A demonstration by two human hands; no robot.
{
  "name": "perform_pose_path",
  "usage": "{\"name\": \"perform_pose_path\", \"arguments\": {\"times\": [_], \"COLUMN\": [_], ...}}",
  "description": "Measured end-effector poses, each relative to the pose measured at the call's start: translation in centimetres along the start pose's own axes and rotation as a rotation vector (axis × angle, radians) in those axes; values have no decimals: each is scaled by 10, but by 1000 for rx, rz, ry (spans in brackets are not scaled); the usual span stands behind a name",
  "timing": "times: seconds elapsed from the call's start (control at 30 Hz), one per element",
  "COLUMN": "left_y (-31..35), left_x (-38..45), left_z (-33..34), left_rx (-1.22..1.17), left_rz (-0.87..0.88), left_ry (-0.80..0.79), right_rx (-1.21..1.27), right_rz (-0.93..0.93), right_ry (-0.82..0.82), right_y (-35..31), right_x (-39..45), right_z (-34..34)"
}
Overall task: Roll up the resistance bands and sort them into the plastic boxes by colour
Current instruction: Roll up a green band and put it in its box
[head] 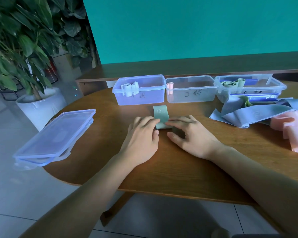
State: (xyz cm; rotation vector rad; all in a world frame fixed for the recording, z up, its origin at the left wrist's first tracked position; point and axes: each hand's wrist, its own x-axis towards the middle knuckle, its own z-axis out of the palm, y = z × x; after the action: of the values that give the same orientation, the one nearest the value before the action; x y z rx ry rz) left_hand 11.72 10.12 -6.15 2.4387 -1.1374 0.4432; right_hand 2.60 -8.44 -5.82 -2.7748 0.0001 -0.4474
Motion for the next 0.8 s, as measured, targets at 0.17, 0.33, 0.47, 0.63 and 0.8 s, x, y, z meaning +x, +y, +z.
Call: {"name": "perform_pose_path", "arguments": {"times": [0.17,0.33,0.47,0.63,0.8], "left_y": [-4,-8,-10,-14,-19], "left_x": [5,17,22,28,36], "left_z": [2,5,7,9,13], "left_rx": [-6,5,-25,-80,-63], "left_rz": [-3,-41,-28,-16,-31], "left_ry": [-17,-78,-23,27,1], "right_rx": [6,2,6,15,11], "right_rz": [16,-1,29,33,5], "right_ry": [-10,28,-8,-12,40], "right_y": [3,7,9,14,15], "right_x": [8,13,19,28,30], "right_z": [1,2,3,5,5]}}
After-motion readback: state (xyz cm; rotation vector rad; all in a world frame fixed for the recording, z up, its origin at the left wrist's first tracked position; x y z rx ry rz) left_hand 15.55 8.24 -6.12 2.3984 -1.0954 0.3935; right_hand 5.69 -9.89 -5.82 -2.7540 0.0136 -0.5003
